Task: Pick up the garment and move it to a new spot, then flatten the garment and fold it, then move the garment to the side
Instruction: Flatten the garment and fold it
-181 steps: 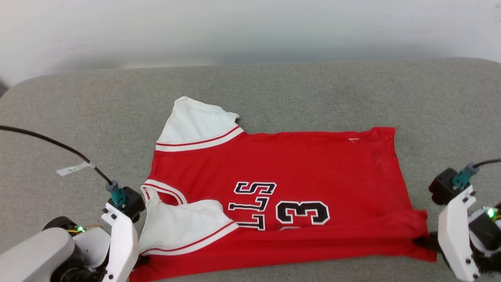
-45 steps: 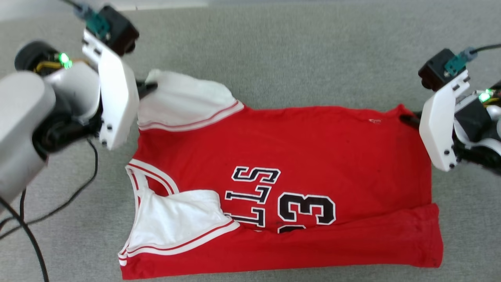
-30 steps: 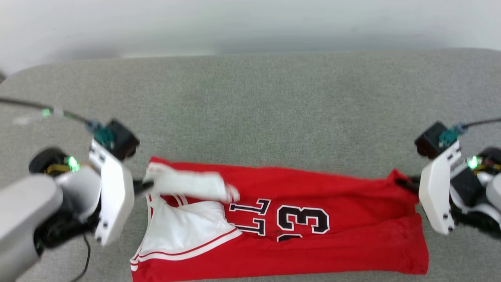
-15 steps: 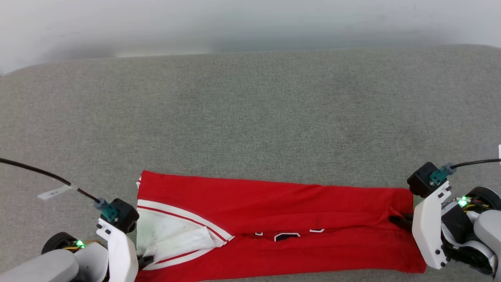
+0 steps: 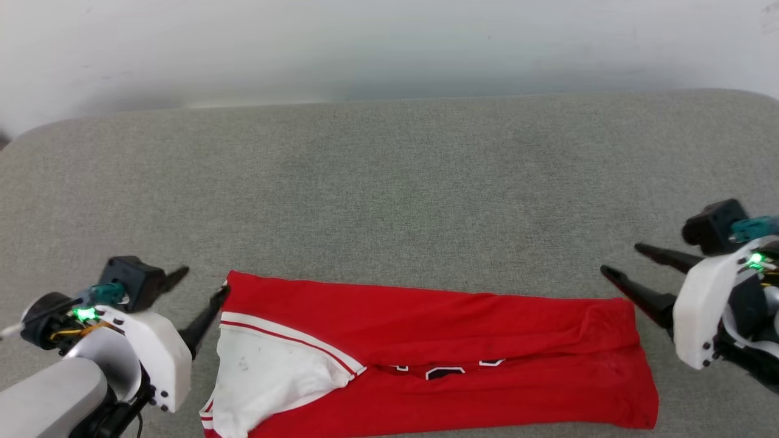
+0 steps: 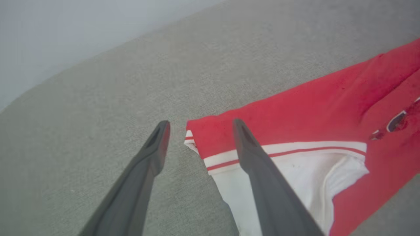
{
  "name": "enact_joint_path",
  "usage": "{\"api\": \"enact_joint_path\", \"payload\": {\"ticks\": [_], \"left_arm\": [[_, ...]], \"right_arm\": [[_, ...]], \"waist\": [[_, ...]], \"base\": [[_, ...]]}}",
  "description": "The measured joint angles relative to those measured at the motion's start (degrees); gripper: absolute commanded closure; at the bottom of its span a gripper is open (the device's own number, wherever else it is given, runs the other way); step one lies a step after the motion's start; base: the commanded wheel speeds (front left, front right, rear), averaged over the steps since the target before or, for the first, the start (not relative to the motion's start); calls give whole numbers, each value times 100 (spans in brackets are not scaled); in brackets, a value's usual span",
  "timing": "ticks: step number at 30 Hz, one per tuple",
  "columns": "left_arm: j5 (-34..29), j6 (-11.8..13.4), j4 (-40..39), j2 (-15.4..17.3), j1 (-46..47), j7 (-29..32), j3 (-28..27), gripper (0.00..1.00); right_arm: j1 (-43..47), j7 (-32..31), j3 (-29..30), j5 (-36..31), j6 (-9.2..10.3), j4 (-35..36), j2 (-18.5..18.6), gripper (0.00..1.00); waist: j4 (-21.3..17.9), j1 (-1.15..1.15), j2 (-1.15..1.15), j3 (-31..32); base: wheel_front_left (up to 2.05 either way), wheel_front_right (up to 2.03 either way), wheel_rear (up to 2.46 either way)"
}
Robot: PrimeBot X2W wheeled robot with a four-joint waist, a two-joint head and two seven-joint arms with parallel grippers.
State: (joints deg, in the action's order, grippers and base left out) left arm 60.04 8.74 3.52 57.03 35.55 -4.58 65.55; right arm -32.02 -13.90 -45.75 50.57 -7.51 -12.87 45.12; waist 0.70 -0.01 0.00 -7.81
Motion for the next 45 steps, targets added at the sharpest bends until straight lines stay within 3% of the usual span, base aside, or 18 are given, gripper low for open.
{"api": "enact_joint_path", "payload": {"ticks": [3,7,8,13,17,23,34,35,36,45], "left_arm": [[-135,472,-41,-59,-122,-630,-212,0],[-288,1146,-57,-270,-339,-998,-657,0],[-582,1596,-121,-522,-547,-1033,-1249,0],[-1470,2029,-377,-1090,-1269,-1048,-2477,0],[-2159,2161,-547,-1548,-1919,-1048,-3293,0],[-3160,2092,-788,-2312,-2765,-1048,-4314,0],[-4630,1510,-1068,-3700,-3724,-1048,-5459,0],[-4740,1462,-1065,-3809,-3784,-1048,-5530,0],[-4816,1406,-1057,-3919,-3828,-1048,-5594,0],[-5399,979,-951,-4646,-4128,-1048,-5992,0]], "right_arm": [[248,245,579,-12,0,21,-13,0],[638,485,1340,-102,0,-167,-166,0],[955,539,1838,-126,1,-400,-376,0],[1471,383,2466,-153,1,-690,-810,0],[1842,7,2665,-5,1,-765,-1117,0],[2232,-426,2852,461,1,-723,-1527,0],[2376,-872,2744,656,1,-687,-1804,0],[2375,-877,2725,649,1,-683,-1805,54],[2375,-875,2716,632,1,-688,-1808,100],[2304,-961,2653,570,-3,-766,-1828,100]], "waist": [[20,0,0,9],[54,0,0,-39],[94,0,0,-86],[146,0,0,-167],[183,0,0,-220],[220,0,0,-288],[327,0,0,-299],[333,0,0,-295],[336,0,0,-294],[335,0,0,-191]], "base": [[0,0,0],[0,0,0],[0,0,0],[0,0,0],[0,0,0],[0,0,0],[0,0,0],[0,0,0],[0,0,0],[0,0,0]]}}
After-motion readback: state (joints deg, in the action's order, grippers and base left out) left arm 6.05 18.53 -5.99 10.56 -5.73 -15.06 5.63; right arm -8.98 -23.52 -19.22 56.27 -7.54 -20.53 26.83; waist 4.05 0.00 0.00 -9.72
